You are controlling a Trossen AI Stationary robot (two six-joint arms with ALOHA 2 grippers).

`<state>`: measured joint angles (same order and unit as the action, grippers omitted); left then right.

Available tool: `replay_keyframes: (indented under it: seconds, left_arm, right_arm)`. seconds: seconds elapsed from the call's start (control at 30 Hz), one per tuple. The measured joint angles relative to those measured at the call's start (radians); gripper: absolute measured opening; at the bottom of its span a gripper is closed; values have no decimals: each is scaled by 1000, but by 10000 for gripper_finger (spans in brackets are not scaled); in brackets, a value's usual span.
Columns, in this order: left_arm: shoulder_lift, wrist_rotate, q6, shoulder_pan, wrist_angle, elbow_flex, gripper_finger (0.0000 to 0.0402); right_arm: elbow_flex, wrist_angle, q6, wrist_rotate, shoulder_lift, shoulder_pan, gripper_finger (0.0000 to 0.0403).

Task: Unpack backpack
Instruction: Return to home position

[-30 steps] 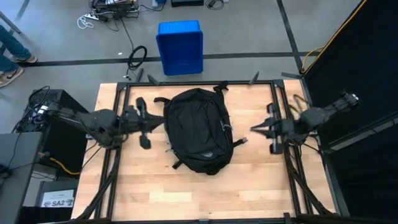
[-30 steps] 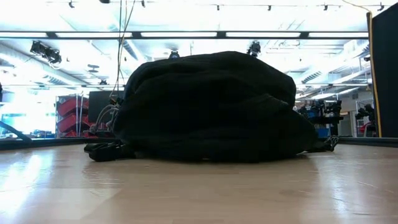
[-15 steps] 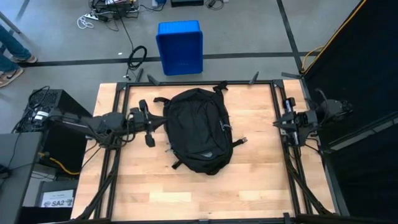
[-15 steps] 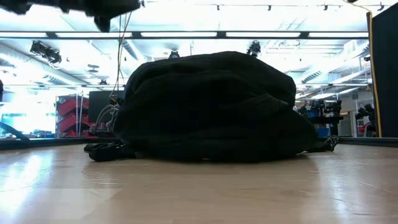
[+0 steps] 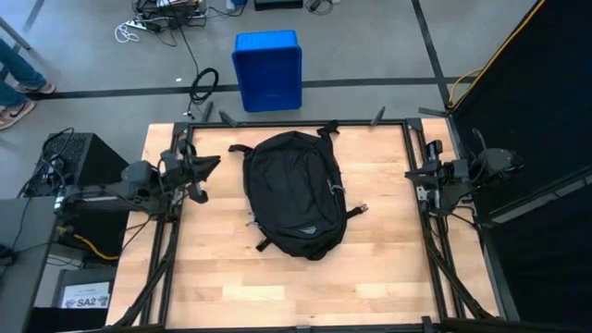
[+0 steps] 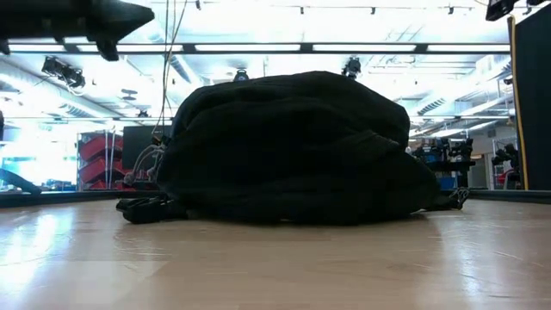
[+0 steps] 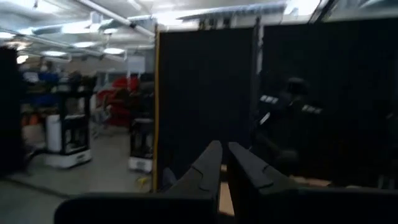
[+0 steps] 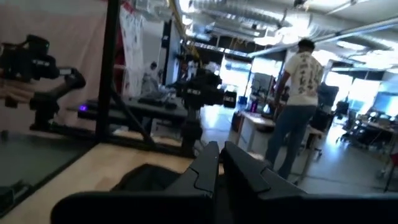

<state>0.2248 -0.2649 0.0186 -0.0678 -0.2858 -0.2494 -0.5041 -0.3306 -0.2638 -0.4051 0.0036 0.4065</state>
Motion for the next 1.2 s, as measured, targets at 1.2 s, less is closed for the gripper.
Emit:
replay_keyframes:
  seconds: [1.2]
  left_arm:
    - [259, 215, -49, -153, -234, 242, 0]
  right_arm:
    - [495, 455, 145, 86, 10, -311, 0]
